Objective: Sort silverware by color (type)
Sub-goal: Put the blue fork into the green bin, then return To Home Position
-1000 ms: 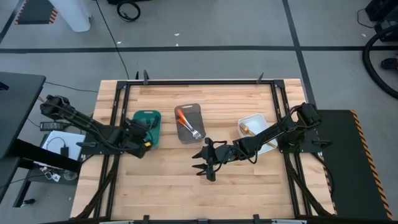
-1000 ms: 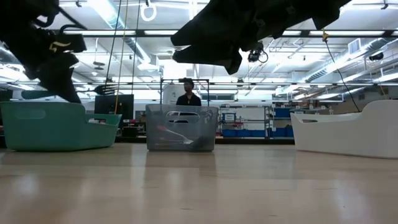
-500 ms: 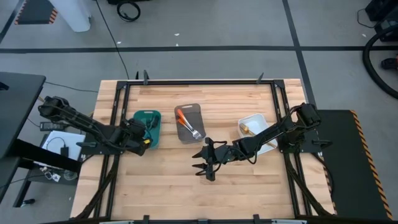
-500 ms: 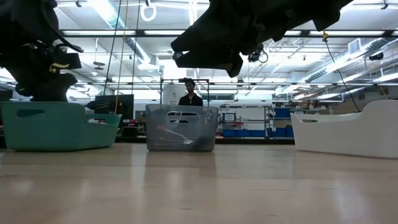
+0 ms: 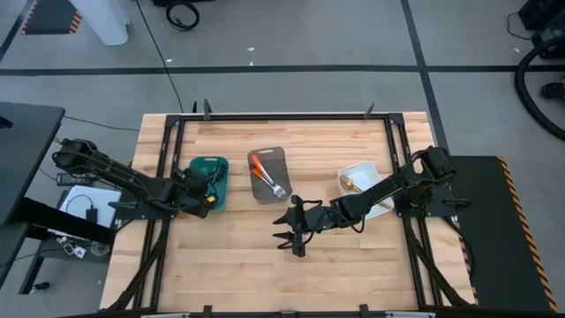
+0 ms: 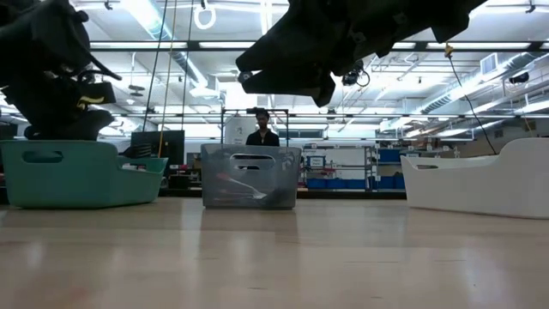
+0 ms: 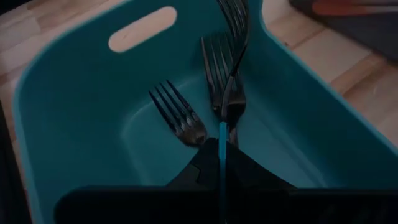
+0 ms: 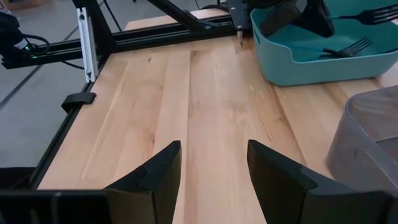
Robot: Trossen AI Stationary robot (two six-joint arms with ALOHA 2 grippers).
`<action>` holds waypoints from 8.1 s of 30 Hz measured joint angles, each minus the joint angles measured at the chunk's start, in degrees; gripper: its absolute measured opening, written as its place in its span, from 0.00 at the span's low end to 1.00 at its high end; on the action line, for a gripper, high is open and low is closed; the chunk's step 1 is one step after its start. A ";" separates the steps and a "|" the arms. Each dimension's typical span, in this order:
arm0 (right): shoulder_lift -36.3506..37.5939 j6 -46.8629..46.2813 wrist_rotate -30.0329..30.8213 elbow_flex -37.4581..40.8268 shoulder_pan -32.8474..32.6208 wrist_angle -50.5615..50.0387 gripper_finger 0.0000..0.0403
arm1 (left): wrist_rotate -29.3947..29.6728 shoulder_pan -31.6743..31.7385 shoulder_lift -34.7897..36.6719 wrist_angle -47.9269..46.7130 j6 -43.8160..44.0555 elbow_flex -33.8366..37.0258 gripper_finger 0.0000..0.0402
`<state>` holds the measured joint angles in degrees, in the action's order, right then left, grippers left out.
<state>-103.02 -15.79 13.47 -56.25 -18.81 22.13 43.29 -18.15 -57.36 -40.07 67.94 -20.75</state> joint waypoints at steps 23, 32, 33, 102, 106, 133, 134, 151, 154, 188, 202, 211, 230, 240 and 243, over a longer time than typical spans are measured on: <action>5.55 -0.30 1.15 1.11 1.77 -5.76 0.47 | -1.34 -2.00 7.64 5.53 -19.59 -0.64 0.31; 13.65 -0.05 4.52 10.31 2.95 -1.12 0.47 | -1.56 -3.13 15.50 11.23 -32.98 -0.36 0.30; 14.45 -0.33 4.52 11.41 3.05 -0.16 0.47 | -1.74 -3.13 16.38 11.42 -34.18 -0.35 0.30; 82.62 9.91 4.39 48.13 18.26 1.22 0.01 | -21.93 -6.82 57.22 36.53 -66.84 16.35 0.30; 92.21 10.22 4.43 48.13 17.26 -4.39 0.01 | -22.18 -6.82 57.27 35.47 -65.59 16.59 0.28; 101.92 3.92 3.80 47.89 15.13 -17.19 0.04 | -34.29 -7.21 57.11 42.88 -62.46 20.20 0.10; 101.92 3.93 3.80 47.88 15.13 -17.16 0.04 | -34.75 -7.21 57.12 42.90 -62.46 20.22 0.10; 101.92 3.91 3.79 47.87 15.13 -17.11 0.04 | -31.26 -7.08 57.00 44.82 -58.27 20.24 0.10; 101.92 3.93 3.78 47.87 15.13 -17.11 0.04 | -31.28 -7.08 57.00 44.82 -58.11 20.24 0.10; 101.92 3.93 3.78 47.82 15.13 -17.11 0.04 | -31.52 -7.08 57.00 45.41 -58.11 20.22 0.10; 101.92 3.92 3.78 47.82 15.11 -17.11 0.04 | -31.54 -7.08 57.00 45.41 -58.16 20.22 0.10; 101.91 3.93 3.78 47.82 15.12 -17.11 0.04 | -31.54 -7.08 57.00 45.39 -58.13 20.22 0.10; 101.90 3.92 3.77 47.82 15.12 -17.11 0.04 | -31.55 -7.08 57.00 45.39 -58.13 20.20 0.10; 101.90 3.92 3.76 47.82 15.10 -17.11 0.04 | -31.54 -7.08 57.00 45.37 -58.11 20.20 0.10; 101.90 3.92 3.77 47.82 15.12 -17.11 0.04 | -31.55 -7.08 57.00 45.39 -58.11 20.20 0.10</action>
<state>-1.13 -11.88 17.25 -8.43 -3.69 5.02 11.73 -25.23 -0.36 5.32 9.82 -0.56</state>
